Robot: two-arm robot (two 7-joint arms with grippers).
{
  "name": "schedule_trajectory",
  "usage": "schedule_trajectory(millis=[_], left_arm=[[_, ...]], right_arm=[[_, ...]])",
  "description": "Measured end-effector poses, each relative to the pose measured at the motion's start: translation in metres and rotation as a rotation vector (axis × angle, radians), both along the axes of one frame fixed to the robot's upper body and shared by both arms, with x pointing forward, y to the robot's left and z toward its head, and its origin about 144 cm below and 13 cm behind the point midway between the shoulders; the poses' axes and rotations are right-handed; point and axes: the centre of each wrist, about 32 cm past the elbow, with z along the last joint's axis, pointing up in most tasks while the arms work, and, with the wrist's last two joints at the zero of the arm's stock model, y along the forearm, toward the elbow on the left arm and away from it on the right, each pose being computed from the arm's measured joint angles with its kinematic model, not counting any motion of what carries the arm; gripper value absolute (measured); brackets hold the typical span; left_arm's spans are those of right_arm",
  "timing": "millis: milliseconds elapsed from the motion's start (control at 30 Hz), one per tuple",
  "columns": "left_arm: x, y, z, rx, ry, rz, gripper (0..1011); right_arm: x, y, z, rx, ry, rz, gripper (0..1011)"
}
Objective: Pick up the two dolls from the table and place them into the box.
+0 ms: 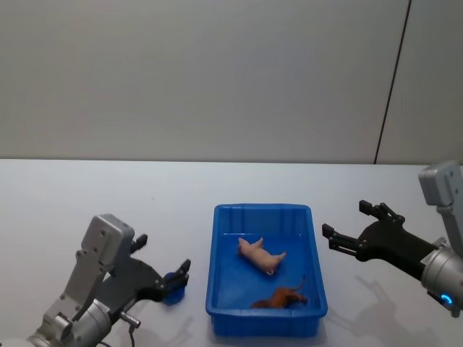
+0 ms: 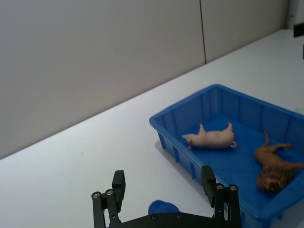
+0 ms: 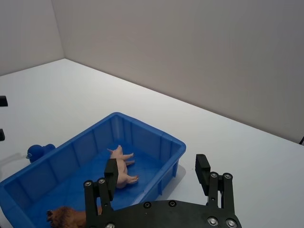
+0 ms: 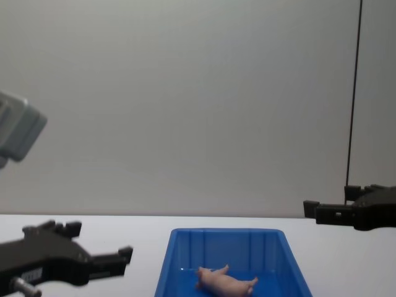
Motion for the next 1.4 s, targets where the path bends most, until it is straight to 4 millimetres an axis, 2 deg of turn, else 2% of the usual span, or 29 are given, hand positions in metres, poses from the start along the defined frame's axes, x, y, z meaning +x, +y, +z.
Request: schedule_trajectory(millis=[367, 800, 1300, 1400], left_arm=[[0.015, 0.018, -0.021, 0.023, 0.103, -0.077, 1001], [0.036, 0.029, -0.043, 0.031, 0.176, -0.124, 1002], [0.058, 0.035, -0.057, 0.043, 0.206, -0.139, 1002], [0.060, 0.035, -0.058, 0.045, 0.205, -0.144, 945]], right_arm=[[0.000, -0.001, 0.000, 0.000, -0.001, -0.001, 1001], [0.000, -0.001, 0.000, -0.001, -0.001, -0.001, 1001], [0.000, -0.001, 0.000, -0.001, -0.001, -0.001, 1001], [0.000, -0.001, 0.000, -0.001, -0.001, -0.001, 1001]])
